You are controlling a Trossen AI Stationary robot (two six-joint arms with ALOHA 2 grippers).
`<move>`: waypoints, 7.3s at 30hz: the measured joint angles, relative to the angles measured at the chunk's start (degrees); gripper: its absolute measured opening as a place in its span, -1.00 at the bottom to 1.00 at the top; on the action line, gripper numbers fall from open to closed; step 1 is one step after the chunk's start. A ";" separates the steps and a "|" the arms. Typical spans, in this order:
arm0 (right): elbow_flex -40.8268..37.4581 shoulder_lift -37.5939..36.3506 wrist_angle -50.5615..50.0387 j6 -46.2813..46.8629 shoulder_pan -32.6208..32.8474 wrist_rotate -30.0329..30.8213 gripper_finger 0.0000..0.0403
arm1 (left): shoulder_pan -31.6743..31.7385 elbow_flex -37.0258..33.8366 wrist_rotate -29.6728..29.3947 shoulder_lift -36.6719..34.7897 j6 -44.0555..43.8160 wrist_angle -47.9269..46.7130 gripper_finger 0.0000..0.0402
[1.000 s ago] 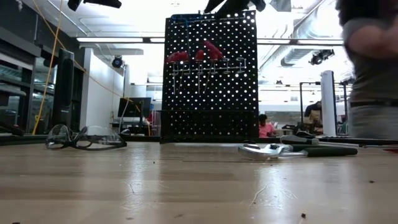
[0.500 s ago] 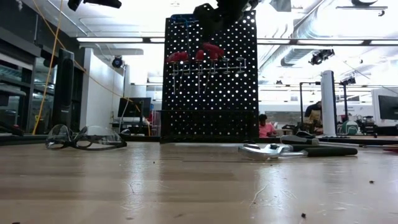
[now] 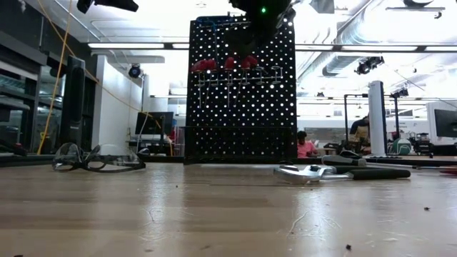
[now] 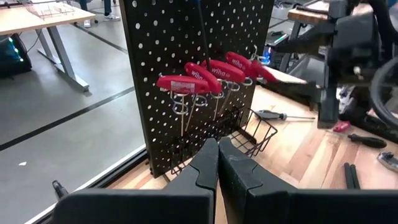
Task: Hang tools onto peg board
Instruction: Hang the left red allen wrench on the pegboard
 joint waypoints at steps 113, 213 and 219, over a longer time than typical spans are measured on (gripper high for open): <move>5.62 -0.57 -17.80 32.55 -4.64 -13.93 -0.78 | 0.00 0.02 0.92 0.25 -3.04 -7.60 -1.00; 5.68 -5.94 -25.70 34.51 7.04 -18.78 -0.83 | -11.10 0.00 -4.89 26.40 -12.09 15.21 -1.00; 5.68 -7.26 -28.23 34.52 7.66 -20.85 -0.83 | -11.10 0.00 -4.87 26.40 -12.04 14.87 -1.00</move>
